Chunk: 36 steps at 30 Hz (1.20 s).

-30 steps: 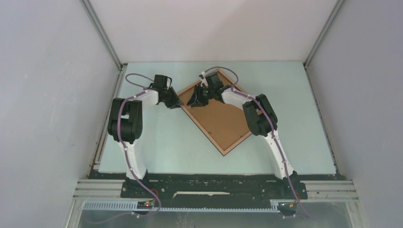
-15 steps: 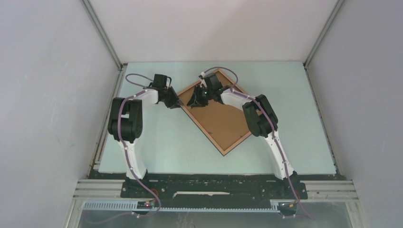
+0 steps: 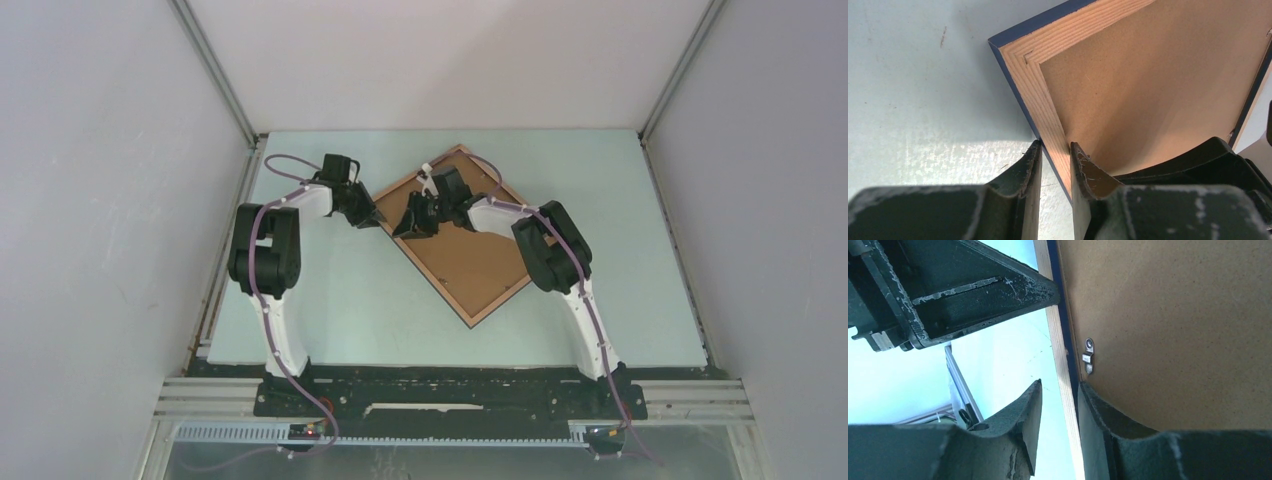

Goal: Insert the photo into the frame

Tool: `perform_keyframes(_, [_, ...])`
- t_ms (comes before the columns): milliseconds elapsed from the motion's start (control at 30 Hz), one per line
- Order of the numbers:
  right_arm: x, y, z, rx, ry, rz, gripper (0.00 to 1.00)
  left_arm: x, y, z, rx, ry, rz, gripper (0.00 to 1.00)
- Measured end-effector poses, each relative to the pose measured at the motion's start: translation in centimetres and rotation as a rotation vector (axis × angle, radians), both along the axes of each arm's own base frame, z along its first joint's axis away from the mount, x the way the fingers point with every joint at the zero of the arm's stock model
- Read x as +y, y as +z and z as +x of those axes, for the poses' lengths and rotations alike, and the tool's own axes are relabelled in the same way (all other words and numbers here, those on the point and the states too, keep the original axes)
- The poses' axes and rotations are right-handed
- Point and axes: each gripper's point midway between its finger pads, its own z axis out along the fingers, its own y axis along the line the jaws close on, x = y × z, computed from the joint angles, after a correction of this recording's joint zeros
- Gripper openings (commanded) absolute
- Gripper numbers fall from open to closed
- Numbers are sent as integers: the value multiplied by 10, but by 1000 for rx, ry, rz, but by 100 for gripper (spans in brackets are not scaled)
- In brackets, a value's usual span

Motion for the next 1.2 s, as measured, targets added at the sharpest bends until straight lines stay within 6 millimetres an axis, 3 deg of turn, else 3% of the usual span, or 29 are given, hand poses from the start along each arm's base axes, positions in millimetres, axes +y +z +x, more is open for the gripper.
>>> perform_keyframes(333, [-17,0,-10,1,-26,42,43,0,0,0,-1,-2,-3,7])
perform_keyframes(667, [-7,17,20,-33,-41,22,43,0,0,0,-1,-2,-3,6])
perform_keyframes(867, [-10,-1,17,16,-43,-19,43,0,0,0,-1,-2,-3,5])
perform_keyframes(1200, [-8,0,23,30,-46,-31,43,0,0,0,-1,-1,-3,0])
